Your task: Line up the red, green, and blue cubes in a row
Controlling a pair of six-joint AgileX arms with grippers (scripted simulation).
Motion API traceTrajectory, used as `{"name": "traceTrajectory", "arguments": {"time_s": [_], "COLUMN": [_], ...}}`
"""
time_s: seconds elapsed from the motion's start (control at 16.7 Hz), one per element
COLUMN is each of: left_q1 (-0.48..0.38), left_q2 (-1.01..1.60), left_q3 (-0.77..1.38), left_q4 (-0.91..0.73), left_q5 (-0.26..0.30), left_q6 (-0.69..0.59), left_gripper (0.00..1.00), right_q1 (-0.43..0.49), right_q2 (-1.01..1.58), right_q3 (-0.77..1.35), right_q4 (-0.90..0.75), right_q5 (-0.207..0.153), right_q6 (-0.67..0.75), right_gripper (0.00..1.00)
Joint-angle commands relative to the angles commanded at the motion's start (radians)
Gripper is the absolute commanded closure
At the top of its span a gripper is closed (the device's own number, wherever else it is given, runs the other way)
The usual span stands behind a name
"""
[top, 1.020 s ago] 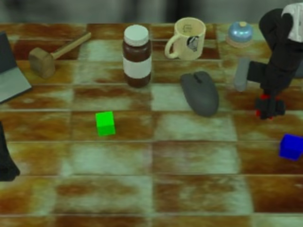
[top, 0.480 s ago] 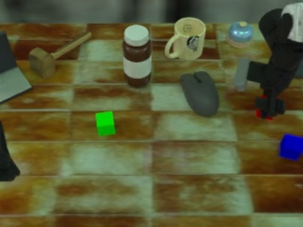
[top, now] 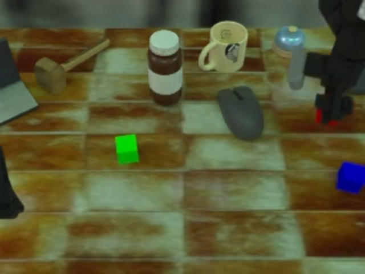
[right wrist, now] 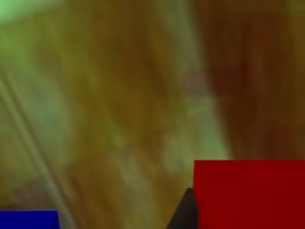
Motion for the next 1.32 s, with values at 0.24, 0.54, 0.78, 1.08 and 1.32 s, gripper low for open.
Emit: {"name": "traceTrajectory", "arguments": {"time_s": [0.24,0.54,0.78,1.08,1.32], "left_q1": [0.0,0.0,0.0,0.0,0.0], "left_q2": [0.0,0.0,0.0,0.0,0.0], "left_q3": [0.0,0.0,0.0,0.0,0.0], "left_q4": [0.0,0.0,0.0,0.0,0.0], "left_q5": [0.0,0.0,0.0,0.0,0.0], "left_q6": [0.0,0.0,0.0,0.0,0.0], "left_gripper": [0.0,0.0,0.0,0.0,0.0], "right_q1": [0.002,0.034,0.21,0.518,0.725], "right_q2": [-0.018,-0.003,0.039,0.104,0.135], "right_q3": [0.028,0.048,0.139,0.275,0.363], "right_q4": [-0.035,-0.044,-0.092,-0.174,-0.22], "right_q5": [0.0,0.0,0.002,0.002,0.004], "right_q6": [0.001,0.021,0.12,0.301,0.426], "right_gripper": [1.0,1.0,1.0,1.0,1.0]}}
